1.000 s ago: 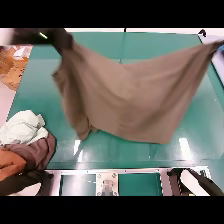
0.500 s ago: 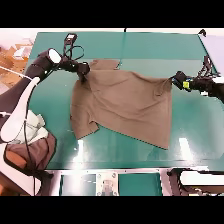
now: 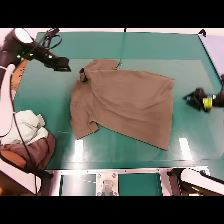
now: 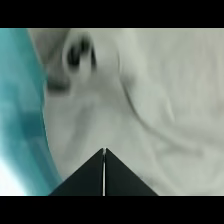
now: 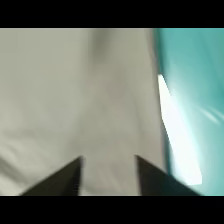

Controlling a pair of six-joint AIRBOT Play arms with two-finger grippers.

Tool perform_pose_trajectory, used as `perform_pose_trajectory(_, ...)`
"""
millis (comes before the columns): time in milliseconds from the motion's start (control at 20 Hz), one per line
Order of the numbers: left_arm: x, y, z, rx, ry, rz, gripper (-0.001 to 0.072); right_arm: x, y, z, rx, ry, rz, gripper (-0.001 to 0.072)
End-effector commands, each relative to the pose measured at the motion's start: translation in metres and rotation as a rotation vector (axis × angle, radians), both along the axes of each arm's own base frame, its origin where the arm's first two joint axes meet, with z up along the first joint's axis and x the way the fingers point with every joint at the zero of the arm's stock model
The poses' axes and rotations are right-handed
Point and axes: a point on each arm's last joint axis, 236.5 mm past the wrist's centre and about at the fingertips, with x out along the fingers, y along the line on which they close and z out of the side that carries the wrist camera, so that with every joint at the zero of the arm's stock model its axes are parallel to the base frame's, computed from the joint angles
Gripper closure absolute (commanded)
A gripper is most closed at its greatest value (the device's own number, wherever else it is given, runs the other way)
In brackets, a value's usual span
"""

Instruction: Fold the shirts.

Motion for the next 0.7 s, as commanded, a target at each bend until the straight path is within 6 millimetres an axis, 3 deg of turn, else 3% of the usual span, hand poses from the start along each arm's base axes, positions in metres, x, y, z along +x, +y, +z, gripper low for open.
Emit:
perform_pose_trajectory(0,-0.06,0.025,-0.015,-0.009,0.169,-0.007,0.0688,-0.103,0.024,-0.043,0.019,0.269,-0.093,0.0212)
perform_pose_trajectory(200,-0.121,0.083,-0.049,-0.047,0.307,0.164,0.0669,-0.162,0.073,-0.087,0.122,0.411,-0.139,0.0212)
perform_pose_trajectory(250,-0.131,0.097,-0.055,-0.063,0.333,0.212,0.0387,-0.166,0.075,-0.096,0.119,0.417,-0.154,0.0216)
perform_pose_trajectory(300,-0.139,0.11,-0.061,-0.087,0.361,0.265,0.0184,-0.168,0.075,-0.103,0.113,0.416,-0.169,0.0223)
perform_pose_trajectory(500,-0.143,0.132,-0.064,-0.169,0.362,0.363,0.0186,-0.168,0.082,-0.109,0.16,0.441,-0.168,0.0224)
perform_pose_trajectory(650,-0.144,0.128,-0.065,-0.178,0.36,0.349,0.0185,-0.157,0.105,-0.111,0.282,0.417,-0.119,0.033)
